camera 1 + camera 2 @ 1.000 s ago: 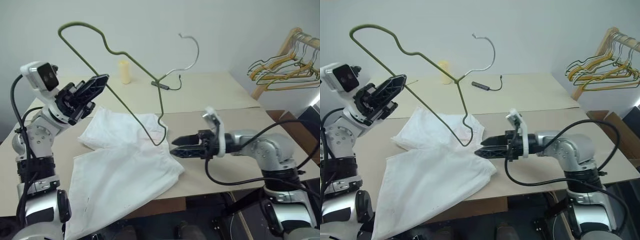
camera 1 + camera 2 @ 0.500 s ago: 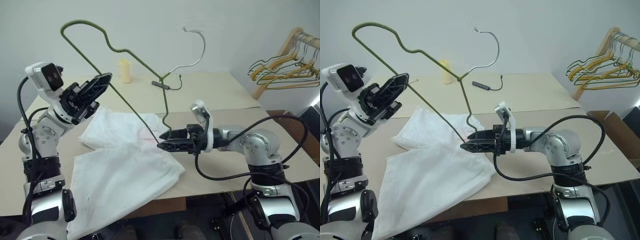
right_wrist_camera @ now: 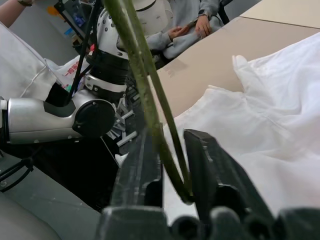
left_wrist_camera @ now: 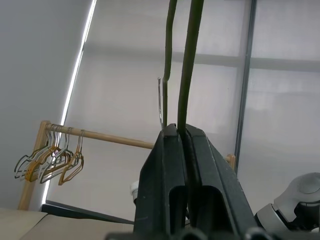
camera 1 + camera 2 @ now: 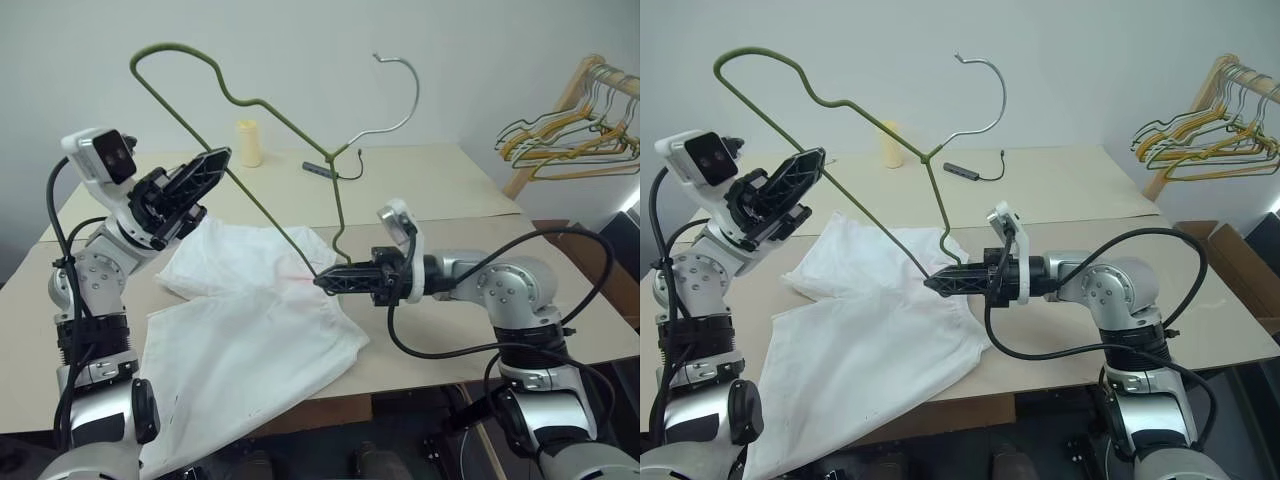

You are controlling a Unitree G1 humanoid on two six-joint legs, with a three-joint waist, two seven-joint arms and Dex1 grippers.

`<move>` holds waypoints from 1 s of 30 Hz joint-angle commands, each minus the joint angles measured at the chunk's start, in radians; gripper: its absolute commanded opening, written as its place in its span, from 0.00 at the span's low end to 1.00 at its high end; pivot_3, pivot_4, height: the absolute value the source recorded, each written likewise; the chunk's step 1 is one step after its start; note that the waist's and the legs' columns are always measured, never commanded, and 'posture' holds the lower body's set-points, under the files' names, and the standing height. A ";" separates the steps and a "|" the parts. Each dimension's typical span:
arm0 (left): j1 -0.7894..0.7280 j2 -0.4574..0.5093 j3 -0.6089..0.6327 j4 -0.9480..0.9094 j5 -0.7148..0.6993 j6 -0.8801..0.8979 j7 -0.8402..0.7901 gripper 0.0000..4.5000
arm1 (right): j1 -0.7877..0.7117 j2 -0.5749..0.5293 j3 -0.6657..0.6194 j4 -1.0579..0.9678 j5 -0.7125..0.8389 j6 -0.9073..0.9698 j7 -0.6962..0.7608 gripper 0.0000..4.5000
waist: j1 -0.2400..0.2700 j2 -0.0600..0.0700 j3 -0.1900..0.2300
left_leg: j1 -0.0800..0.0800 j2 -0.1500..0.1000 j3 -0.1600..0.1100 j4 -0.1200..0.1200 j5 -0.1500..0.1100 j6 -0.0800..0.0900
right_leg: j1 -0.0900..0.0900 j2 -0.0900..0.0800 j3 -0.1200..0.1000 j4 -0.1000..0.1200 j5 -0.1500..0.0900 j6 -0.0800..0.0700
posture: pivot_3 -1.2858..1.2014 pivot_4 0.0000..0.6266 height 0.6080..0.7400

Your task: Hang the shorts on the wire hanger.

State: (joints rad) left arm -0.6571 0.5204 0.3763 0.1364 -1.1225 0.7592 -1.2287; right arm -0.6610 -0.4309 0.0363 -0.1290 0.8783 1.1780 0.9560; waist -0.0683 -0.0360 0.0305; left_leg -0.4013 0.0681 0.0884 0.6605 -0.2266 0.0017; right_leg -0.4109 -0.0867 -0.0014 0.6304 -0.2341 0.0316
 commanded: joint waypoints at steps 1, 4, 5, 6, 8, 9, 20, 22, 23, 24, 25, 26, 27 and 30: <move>-0.010 0.000 0.010 -0.008 0.005 -0.023 -0.006 0.00 | -0.019 -0.002 -0.011 -0.004 0.005 -0.021 -0.008 0.00 | -0.001 0.000 0.000 | 0.000 0.000 0.000 0.000 0.000 0.000 | 0.000 0.000 0.000 0.000 0.000 0.000 | 0.50 0.00 1.00; -0.002 -0.008 0.002 0.012 0.035 -0.037 0.020 0.05 | -0.015 0.003 -0.014 -0.010 0.009 -0.021 -0.019 0.00 | -0.001 0.000 0.000 | 0.000 0.000 0.000 0.000 0.000 0.000 | 0.000 0.000 0.000 0.000 0.000 0.000 | 0.50 0.00 1.00; 0.005 -0.011 -0.010 0.016 0.059 -0.047 0.028 0.11 | -0.013 0.005 -0.018 -0.013 0.015 -0.019 -0.024 0.00 | -0.001 0.000 0.000 | 0.000 0.000 0.000 0.000 0.000 0.000 | 0.000 0.000 0.000 0.000 0.000 0.000 | 0.50 0.00 1.00; 0.016 -0.012 -0.027 0.017 0.086 -0.058 0.031 0.16 | -0.012 0.007 -0.025 -0.018 0.022 -0.016 -0.030 0.00 | -0.001 0.000 0.000 | 0.000 0.000 0.000 0.000 0.000 0.000 | 0.000 0.000 0.000 0.000 0.000 0.000 | 0.50 0.00 1.00; 0.034 -0.011 -0.057 0.019 0.135 -0.074 0.040 0.29 | -0.012 0.010 -0.043 -0.026 0.039 -0.007 -0.045 0.00 | -0.001 0.000 0.000 | 0.000 0.000 0.000 0.000 0.000 0.000 | 0.000 0.000 0.000 0.000 0.000 0.000 | 0.49 0.00 1.00; 0.046 -0.008 -0.077 0.021 0.169 -0.087 0.048 0.36 | -0.012 0.010 -0.058 -0.029 0.053 0.001 -0.055 0.00 | -0.001 0.000 0.000 | 0.000 0.000 0.000 0.000 0.000 0.000 | 0.000 0.000 0.000 0.000 0.000 0.000 | 0.49 0.00 1.00; 0.254 0.161 -0.333 -0.075 0.577 -0.312 -0.017 1.00 | 0.187 -0.276 -0.220 0.003 0.220 0.305 -0.054 0.00 | 0.004 0.000 0.000 | -0.009 0.000 0.001 0.000 0.000 0.000 | -0.009 -0.001 0.000 0.000 0.000 0.000 | 0.49 0.00 1.00; 0.273 0.203 -0.373 -0.103 0.649 -0.356 -0.018 1.00 | 0.247 -0.351 -0.206 0.014 0.226 0.362 -0.028 0.00 | 0.005 0.000 0.000 | -0.009 0.000 0.002 0.000 0.000 0.000 | -0.010 -0.001 0.001 0.001 0.000 -0.001 | 0.49 0.00 1.00; 0.282 0.217 -0.384 -0.115 0.669 -0.379 -0.028 1.00 | 0.277 -0.390 -0.185 -0.009 0.219 0.353 0.000 0.00 | 0.005 0.000 0.000 | -0.009 -0.001 0.002 0.000 0.000 0.000 | -0.010 -0.001 0.001 0.001 0.000 -0.001 | 0.49 0.00 1.00; 0.290 0.231 -0.384 -0.131 0.666 -0.383 -0.045 1.00 | 0.307 -0.418 -0.176 -0.019 0.211 0.340 0.020 0.00 | 0.005 0.000 0.000 | -0.008 0.000 0.002 0.000 0.000 0.000 | -0.010 -0.001 0.001 0.001 0.000 -0.001 | 0.49 0.00 1.00; 0.296 0.240 -0.383 -0.146 0.660 -0.388 -0.060 1.00 | 0.321 -0.436 -0.173 -0.001 0.201 0.342 0.021 0.00 | 0.005 0.000 0.000 | -0.008 0.000 0.002 0.000 0.000 0.000 | -0.010 -0.001 0.001 0.001 0.000 -0.001 | 0.49 0.00 1.00; 0.300 0.246 -0.380 -0.161 0.651 -0.384 -0.069 1.00 | 0.334 -0.450 -0.177 0.032 0.190 0.338 0.024 0.00 | 0.001 0.000 0.000 | -0.008 0.000 0.002 0.000 0.000 0.000 | -0.010 -0.001 0.001 0.001 0.000 -0.001 | 0.49 0.00 1.00; 0.302 0.251 -0.378 -0.169 0.644 -0.380 -0.075 1.00 | 0.341 -0.472 -0.162 0.046 0.176 0.333 0.032 0.00 | -0.001 0.000 0.000 | -0.007 0.000 0.003 0.000 0.000 0.000 | -0.010 -0.001 0.002 0.001 0.000 -0.001 | 0.49 0.00 1.00; 0.309 0.253 -0.368 -0.182 0.637 -0.376 -0.081 1.00 | 0.335 -0.540 -0.069 0.131 0.159 0.362 0.127 0.00 | -0.001 0.000 0.000 | -0.005 -0.001 0.004 0.001 0.001 0.001 | -0.009 -0.001 0.004 0.001 0.001 0.001 | 0.49 0.00 1.00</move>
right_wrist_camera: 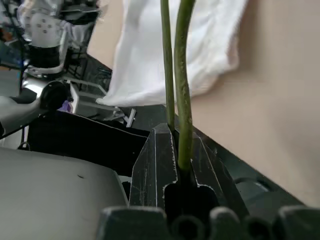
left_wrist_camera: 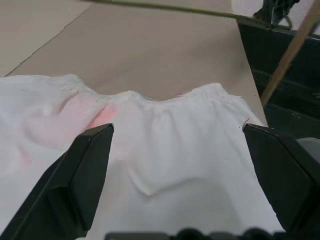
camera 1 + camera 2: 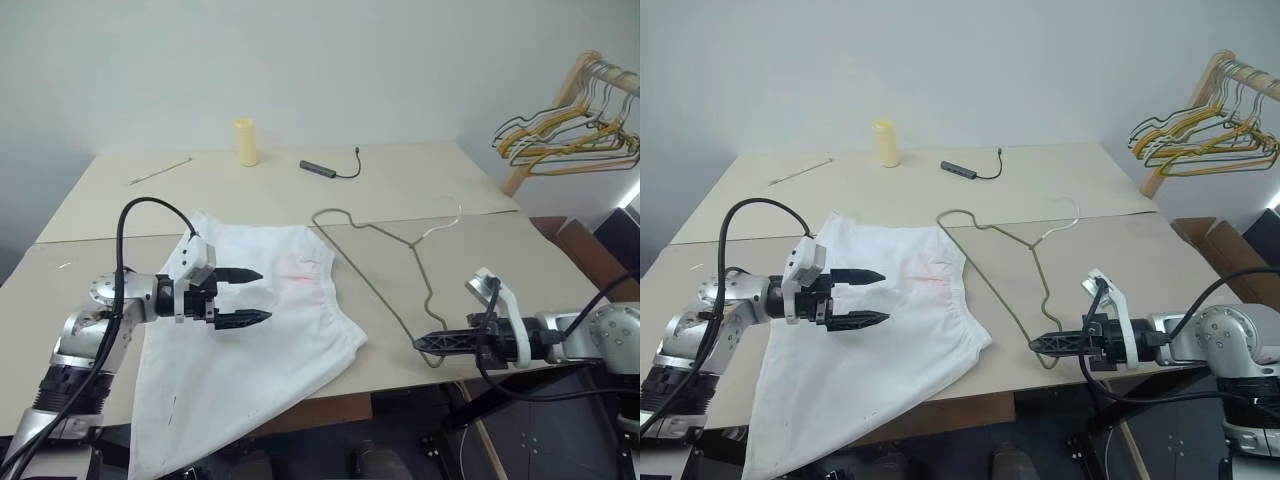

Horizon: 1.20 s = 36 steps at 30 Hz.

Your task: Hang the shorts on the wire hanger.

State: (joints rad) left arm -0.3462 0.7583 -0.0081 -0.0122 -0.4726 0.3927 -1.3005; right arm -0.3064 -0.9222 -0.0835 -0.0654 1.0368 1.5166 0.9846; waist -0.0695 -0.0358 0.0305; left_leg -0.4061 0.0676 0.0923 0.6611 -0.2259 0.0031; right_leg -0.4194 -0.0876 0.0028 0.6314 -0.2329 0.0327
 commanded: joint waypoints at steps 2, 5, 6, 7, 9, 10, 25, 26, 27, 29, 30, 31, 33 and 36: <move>0.003 0.012 0.020 -0.040 -0.014 -0.006 -0.007 1.00 | -0.053 -0.075 0.113 0.179 0.003 0.074 0.167 0.00 | 0.001 0.000 0.000 | 0.001 0.000 0.000 0.000 0.000 0.001 | 0.000 0.000 0.001 0.000 0.000 0.000 | 0.49 0.00 1.00; 0.013 0.012 0.021 -0.041 -0.011 -0.011 -0.008 1.00 | -0.099 -0.074 0.209 0.289 -0.047 0.081 0.210 0.00 | -0.001 0.000 0.000 | 0.001 0.000 0.001 0.001 0.001 0.001 | 0.000 0.001 0.002 0.000 0.001 0.001 | 0.50 0.00 1.00; 0.017 0.013 0.022 -0.043 -0.012 -0.011 -0.010 1.00 | -0.112 -0.068 0.243 0.323 -0.070 0.062 0.235 0.00 | -0.001 0.000 0.000 | 0.001 0.000 0.000 0.001 0.001 0.001 | 0.000 0.001 0.003 0.000 0.001 0.000 | 0.50 0.00 1.00; 0.018 0.013 0.023 -0.047 -0.015 -0.007 -0.009 1.00 | -0.128 -0.061 0.274 0.358 -0.093 0.044 0.254 0.00 | 0.000 0.000 0.000 | 0.001 0.000 0.001 0.002 0.001 0.001 | 0.000 0.001 0.003 0.000 0.002 0.000 | 0.50 0.00 1.00; 0.023 0.013 0.029 -0.056 -0.023 0.001 -0.005 1.00 | -0.155 -0.044 0.321 0.410 -0.133 0.006 0.289 0.00 | 0.001 0.000 0.000 | 0.000 0.000 0.001 0.002 0.001 0.001 | -0.001 0.001 0.003 0.000 0.002 0.000 | 0.50 0.00 1.00; 0.025 0.013 0.031 -0.061 -0.027 0.005 -0.004 1.00 | -0.167 -0.038 0.336 0.429 -0.149 -0.010 0.304 0.00 | 0.001 0.000 0.000 | 0.000 0.000 0.001 0.002 0.001 0.001 | -0.001 0.001 0.003 0.001 0.002 0.000 | 0.50 0.00 1.00; 0.067 0.024 0.037 -0.099 -0.033 0.014 0.013 1.00 | -0.209 0.040 0.407 0.457 -0.275 -0.139 0.449 0.00 | 0.017 0.000 0.000 | 0.000 0.000 0.001 0.002 0.001 0.001 | -0.001 0.002 0.003 0.001 0.003 0.000 | 0.51 0.00 1.00; 0.070 0.023 0.037 -0.102 -0.033 0.015 0.015 1.00 | -0.209 0.042 0.408 0.457 -0.281 -0.145 0.452 0.00 | 0.018 0.000 0.000 | 0.000 0.000 0.001 0.002 0.001 0.001 | -0.001 0.002 0.003 0.001 0.003 0.000 | 0.51 0.00 1.00; 0.072 0.023 0.036 -0.104 -0.034 0.015 0.017 1.00 | -0.211 0.042 0.412 0.454 -0.284 -0.154 0.463 0.00 | 0.020 0.000 0.000 | 0.000 0.000 0.001 0.002 0.001 0.001 | -0.001 0.002 0.003 0.001 0.003 0.000 | 0.51 0.00 1.00; 0.077 0.022 0.034 -0.108 -0.031 0.014 0.024 1.00 | -0.225 0.040 0.434 0.449 -0.301 -0.163 0.477 0.00 | 0.024 0.000 0.000 | 0.000 0.000 0.002 0.003 0.001 0.001 | -0.001 0.002 0.003 0.002 0.003 0.000 | 0.51 0.00 1.00; 0.079 0.022 0.033 -0.110 -0.028 0.013 0.029 1.00 | -0.236 0.042 0.450 0.454 -0.314 -0.169 0.485 0.00 | 0.025 0.000 0.000 | 0.000 0.000 0.002 0.003 0.001 0.001 | -0.001 0.002 0.004 0.002 0.003 0.000 | 0.51 0.00 1.00; 0.081 0.022 0.032 -0.112 -0.027 0.011 0.032 1.00 | -0.250 0.046 0.469 0.462 -0.333 -0.176 0.487 0.00 | 0.025 0.000 0.000 | 0.000 0.000 0.002 0.003 0.001 0.001 | -0.001 0.002 0.003 0.002 0.003 0.000 | 0.51 0.00 1.00; 0.084 0.021 0.031 -0.115 -0.027 0.011 0.036 1.00 | -0.273 0.056 0.491 0.485 -0.364 -0.192 0.492 0.00 | 0.025 0.000 0.000 | 0.000 0.000 0.002 0.004 0.001 0.001 | -0.002 0.002 0.004 0.003 0.003 0.000 | 0.52 0.00 1.00; 0.092 0.019 0.033 -0.125 -0.027 0.012 0.049 1.00 | -0.340 0.084 0.533 0.566 -0.441 -0.249 0.499 0.00 | 0.025 0.000 0.000 | 0.000 0.000 0.002 0.006 0.001 0.001 | -0.002 0.002 0.004 0.006 0.003 0.000 | 0.52 0.00 1.00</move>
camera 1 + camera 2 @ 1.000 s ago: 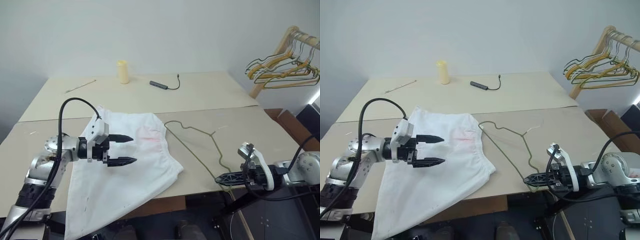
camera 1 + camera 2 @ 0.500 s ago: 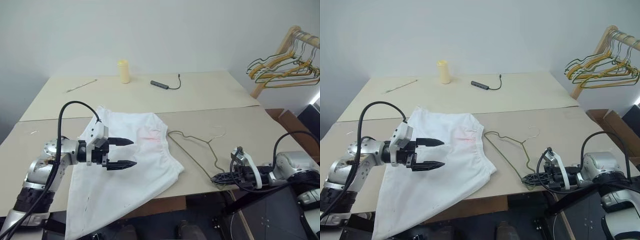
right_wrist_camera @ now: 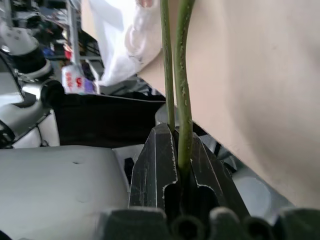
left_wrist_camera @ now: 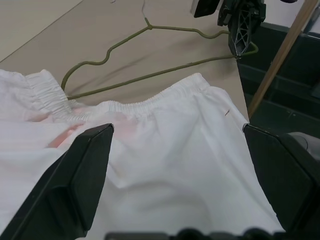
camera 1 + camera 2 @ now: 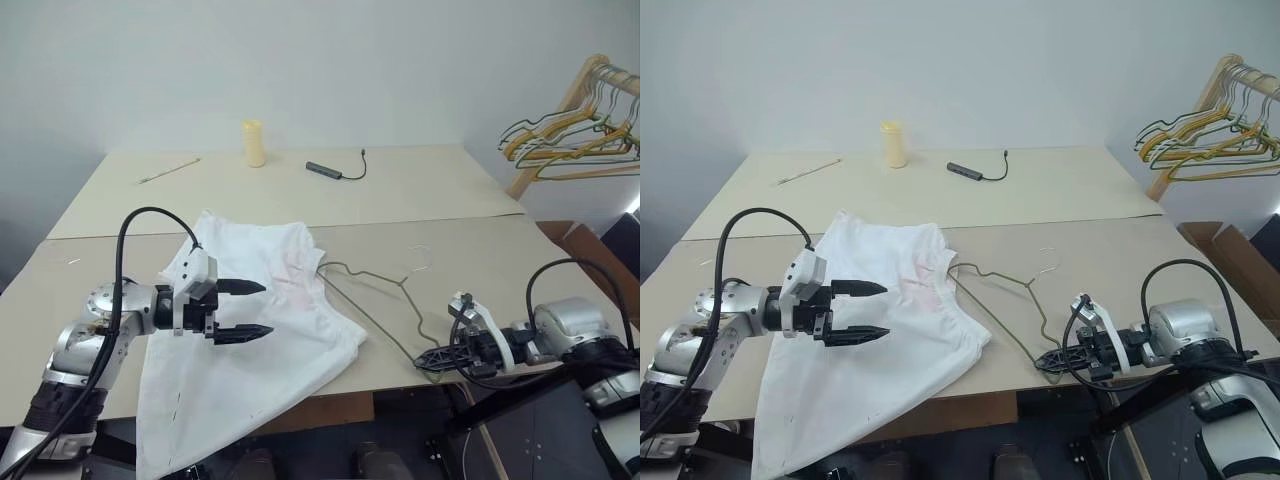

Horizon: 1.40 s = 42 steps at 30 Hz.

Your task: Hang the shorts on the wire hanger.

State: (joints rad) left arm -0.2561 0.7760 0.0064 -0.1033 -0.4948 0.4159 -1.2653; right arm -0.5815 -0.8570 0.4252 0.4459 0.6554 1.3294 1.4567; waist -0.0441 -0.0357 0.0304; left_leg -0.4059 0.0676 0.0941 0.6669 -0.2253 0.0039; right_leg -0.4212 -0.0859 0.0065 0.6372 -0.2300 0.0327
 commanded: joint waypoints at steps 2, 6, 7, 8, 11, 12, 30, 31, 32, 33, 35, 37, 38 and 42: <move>0.009 -0.001 0.019 -0.042 -0.004 -0.010 0.025 1.00 | -0.111 0.037 0.041 0.123 -0.106 -0.097 0.039 0.00 | -0.001 0.000 0.000 | 0.000 0.000 0.000 0.001 0.000 0.000 | -0.001 0.000 0.001 0.003 0.000 0.000 | 0.52 0.00 1.00; 0.026 -0.003 0.022 -0.054 -0.005 -0.013 0.041 1.00 | -0.176 0.049 0.081 0.217 -0.177 -0.159 0.113 0.00 | 0.004 0.000 0.000 | 0.000 0.000 0.000 0.002 0.000 0.000 | -0.001 0.000 0.001 0.004 -0.001 0.000 | 0.53 0.00 1.00; 0.029 -0.004 0.023 -0.055 -0.004 -0.015 0.045 1.00 | -0.188 0.051 0.091 0.232 -0.192 -0.171 0.132 0.00 | 0.006 0.000 0.000 | 0.000 0.000 0.000 0.002 0.000 0.000 | -0.001 0.000 0.001 0.004 -0.001 0.000 | 0.53 0.00 1.00; 0.031 -0.005 0.022 -0.057 -0.004 -0.015 0.048 1.00 | -0.197 0.050 0.103 0.240 -0.192 -0.178 0.146 0.00 | 0.008 0.000 0.000 | -0.001 0.000 0.000 0.002 0.000 0.000 | -0.001 0.000 0.001 0.004 -0.001 0.000 | 0.53 0.00 1.00; 0.037 -0.009 0.021 -0.062 -0.005 -0.017 0.057 1.00 | -0.226 0.029 0.169 0.215 -0.113 -0.167 0.158 0.00 | 0.008 0.000 0.000 | 0.000 0.000 0.000 0.002 0.000 0.000 | -0.001 0.000 0.001 0.004 -0.001 0.000 | 0.53 0.00 1.00; 0.039 -0.010 0.020 -0.063 -0.005 -0.018 0.059 1.00 | -0.239 0.025 0.191 0.211 -0.086 -0.157 0.158 0.00 | 0.008 0.000 0.000 | 0.000 0.000 0.000 0.002 0.000 0.000 | -0.001 0.000 0.001 0.004 -0.001 0.000 | 0.53 0.00 1.00; 0.087 -0.022 0.024 -0.100 0.005 -0.030 0.103 1.00 | -0.460 0.267 0.263 0.676 -0.148 -0.296 0.158 0.00 | 0.033 0.001 0.000 | 0.000 0.000 0.001 0.002 0.000 0.000 | -0.002 0.000 0.001 0.007 -0.001 -0.001 | 0.55 0.00 1.00; 0.089 -0.022 0.025 -0.103 0.004 -0.029 0.106 1.00 | -0.470 0.276 0.234 0.708 -0.163 -0.305 0.158 0.00 | 0.034 0.001 0.000 | 0.000 0.000 0.001 0.002 0.000 0.000 | -0.002 0.000 0.001 0.008 -0.001 -0.001 | 0.55 0.00 1.00; 0.091 -0.023 0.026 -0.107 0.003 -0.028 0.110 1.00 | -0.482 0.283 0.204 0.740 -0.188 -0.322 0.158 0.00 | 0.034 0.001 0.000 | 0.000 0.000 0.001 0.003 0.000 0.000 | -0.002 0.000 0.001 0.009 -0.001 -0.001 | 0.55 0.00 1.00; 0.093 -0.023 0.026 -0.109 0.002 -0.027 0.112 1.00 | -0.489 0.288 0.181 0.761 -0.211 -0.334 0.158 0.00 | 0.035 0.001 0.000 | 0.000 0.000 0.001 0.003 0.000 0.000 | -0.002 0.000 0.001 0.009 -0.001 -0.001 | 0.55 0.00 1.00; 0.096 -0.023 0.027 -0.112 0.001 -0.027 0.117 1.00 | -0.495 0.290 0.124 0.794 -0.242 -0.345 0.158 0.00 | 0.039 0.001 0.000 | 0.000 0.000 0.001 0.003 0.000 0.000 | -0.003 0.000 0.001 0.009 -0.001 -0.001 | 0.55 0.00 1.00; 0.097 -0.024 0.027 -0.113 -0.001 -0.027 0.120 1.00 | -0.499 0.289 0.055 0.818 -0.259 -0.334 0.138 0.00 | 0.042 0.001 0.000 | -0.001 0.000 0.001 0.003 0.000 -0.001 | -0.003 0.000 0.001 0.008 -0.001 -0.001 | 0.55 0.00 1.00; 0.097 -0.025 0.026 -0.111 0.000 -0.029 0.121 1.00 | -0.496 0.287 0.036 0.816 -0.274 -0.342 0.144 0.00 | 0.043 0.001 0.000 | -0.001 0.000 0.001 0.003 0.000 -0.001 | -0.003 0.000 0.001 0.008 -0.001 -0.001 | 0.55 0.00 1.00; 0.086 -0.032 0.018 -0.100 0.001 -0.032 0.120 1.00 | -0.475 0.299 -0.042 0.781 -0.326 -0.394 0.092 0.00 | 0.043 0.001 0.000 | 0.000 0.000 0.001 0.003 0.000 -0.001 | -0.003 0.000 0.001 0.009 -0.001 -0.001 | 0.54 0.00 1.00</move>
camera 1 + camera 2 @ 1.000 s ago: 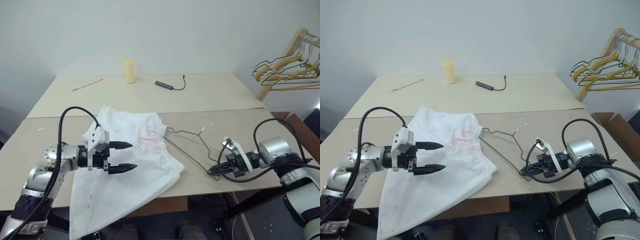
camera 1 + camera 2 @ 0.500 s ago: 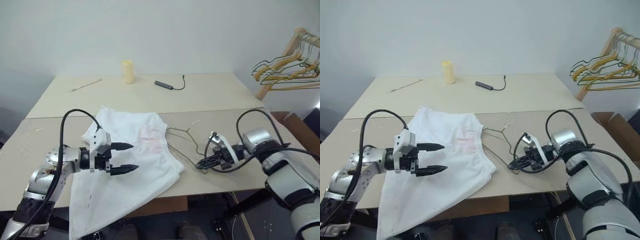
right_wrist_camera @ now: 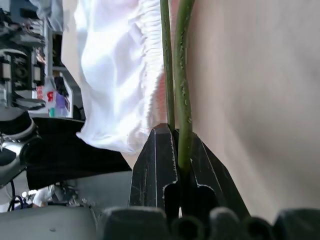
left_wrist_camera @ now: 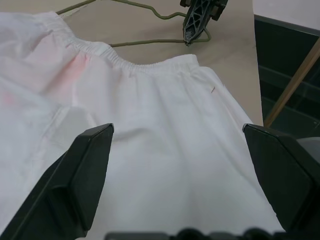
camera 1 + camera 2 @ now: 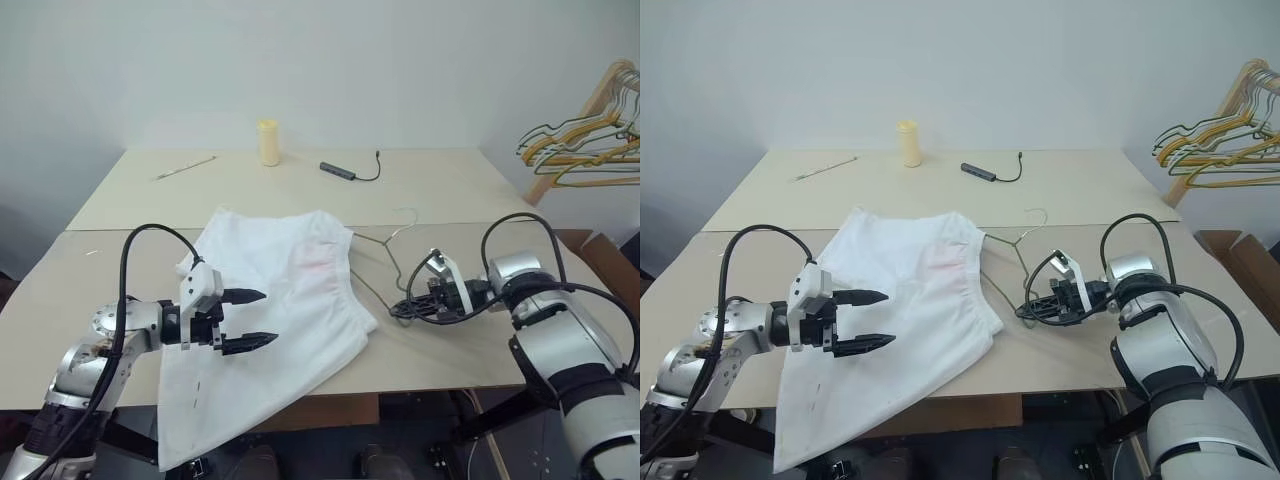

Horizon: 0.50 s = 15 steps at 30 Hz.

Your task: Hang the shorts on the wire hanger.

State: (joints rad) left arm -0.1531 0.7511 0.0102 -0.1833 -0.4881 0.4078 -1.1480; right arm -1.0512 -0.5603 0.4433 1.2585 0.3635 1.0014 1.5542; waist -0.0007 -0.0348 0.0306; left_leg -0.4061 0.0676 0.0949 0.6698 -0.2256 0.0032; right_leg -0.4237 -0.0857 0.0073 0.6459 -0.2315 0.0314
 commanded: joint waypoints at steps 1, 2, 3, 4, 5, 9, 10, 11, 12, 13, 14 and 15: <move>-0.027 -0.009 0.011 -0.014 -0.004 -0.028 -0.002 1.00 | 0.007 0.019 -0.085 -0.053 -0.053 -0.109 -0.093 0.00 | -0.001 0.000 0.000 | 0.000 0.000 0.000 0.000 0.000 0.000 | 0.000 0.000 0.000 0.000 0.000 0.000 | 0.54 0.00 1.00; -0.035 -0.010 0.008 -0.008 -0.003 -0.031 -0.006 1.00 | 0.024 0.030 -0.098 -0.082 -0.077 -0.164 -0.161 0.00 | -0.002 0.000 0.000 | 0.000 0.000 0.000 0.000 0.000 0.000 | 0.000 0.000 0.000 0.000 0.000 0.000 | 0.54 0.00 1.00; -0.040 -0.011 0.006 -0.004 -0.002 -0.034 -0.009 1.00 | 0.036 0.038 -0.112 -0.102 -0.097 -0.200 -0.206 0.00 | -0.005 0.000 0.000 | 0.000 0.000 0.000 0.000 0.000 0.000 | 0.000 0.000 0.000 0.000 0.000 0.000 | 0.54 0.00 1.00; -0.054 -0.012 0.000 0.012 0.006 -0.040 -0.013 1.00 | 0.046 0.043 -0.139 -0.125 -0.103 -0.230 -0.250 0.00 | -0.006 0.000 0.000 | 0.000 0.000 0.000 0.000 0.000 0.000 | 0.000 0.000 0.000 0.000 0.000 0.000 | 0.53 0.00 1.00; -0.065 -0.013 -0.005 0.028 0.014 -0.047 -0.017 1.00 | 0.056 0.042 -0.158 -0.151 -0.110 -0.258 -0.271 0.00 | -0.009 0.000 0.000 | 0.000 0.000 0.000 0.000 0.000 0.000 | 0.000 0.000 0.000 0.000 0.000 0.000 | 0.53 0.00 1.00; -0.107 -0.009 -0.011 0.077 0.032 -0.069 -0.035 1.00 | 0.102 0.020 -0.191 -0.293 -0.164 -0.360 -0.348 0.00 | -0.014 0.001 0.000 | 0.000 0.000 0.000 0.000 0.000 0.000 | 0.000 0.000 0.000 0.000 0.000 0.000 | 0.52 0.00 1.00; -0.120 -0.008 -0.010 0.091 0.035 -0.073 -0.040 1.00 | 0.119 0.011 -0.185 -0.341 -0.188 -0.395 -0.371 0.00 | -0.015 0.001 0.000 | 0.000 0.000 0.000 0.000 0.000 0.000 | 0.000 0.000 0.000 0.000 0.000 0.000 | 0.52 0.00 1.00; -0.135 -0.006 -0.009 0.110 0.040 -0.082 -0.047 1.00 | 0.126 0.005 -0.185 -0.375 -0.201 -0.404 -0.384 0.00 | -0.015 0.001 0.000 | 0.000 0.000 0.000 0.000 0.000 0.000 | 0.000 0.000 0.000 0.000 0.000 0.000 | 0.52 0.00 1.00; -0.153 -0.003 -0.009 0.137 0.049 -0.095 -0.054 1.00 | 0.133 0.000 -0.189 -0.405 -0.210 -0.418 -0.393 0.00 | -0.016 0.001 0.001 | 0.000 0.000 0.000 0.000 0.000 0.000 | 0.000 0.000 0.000 0.000 0.000 0.000 | 0.52 0.00 1.00; -0.170 0.001 -0.009 0.163 0.060 -0.111 -0.063 1.00 | 0.140 -0.006 -0.190 -0.435 -0.222 -0.435 -0.403 0.00 | -0.017 0.001 0.000 | 0.000 0.000 0.000 0.000 0.000 0.000 | 0.000 0.000 0.000 0.000 0.000 0.000 | 0.52 0.00 1.00; -0.182 0.003 -0.009 0.181 0.068 -0.123 -0.070 1.00 | 0.146 -0.010 -0.193 -0.457 -0.229 -0.445 -0.408 0.00 | -0.019 0.001 0.000 | 0.000 0.000 0.000 0.000 0.000 0.000 | 0.000 0.000 0.000 0.000 0.000 0.000 | 0.52 0.00 1.00; -0.202 0.006 -0.008 0.206 0.078 -0.141 -0.078 1.00 | 0.151 -0.014 -0.188 -0.485 -0.244 -0.457 -0.418 0.00 | -0.020 0.001 0.000 | 0.000 0.000 0.000 0.000 0.000 0.000 | 0.000 0.000 0.000 0.000 0.000 0.000 | 0.52 0.00 1.00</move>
State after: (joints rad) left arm -0.3219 0.7452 -0.0092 0.0039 -0.4239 0.3035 -1.2099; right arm -0.8897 -0.5563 0.2802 0.8354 0.1344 0.5815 1.1487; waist -0.0208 -0.0335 0.0311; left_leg -0.4059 0.0675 0.0952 0.6697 -0.2256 0.0030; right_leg -0.4236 -0.0857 0.0074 0.6457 -0.2316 0.0315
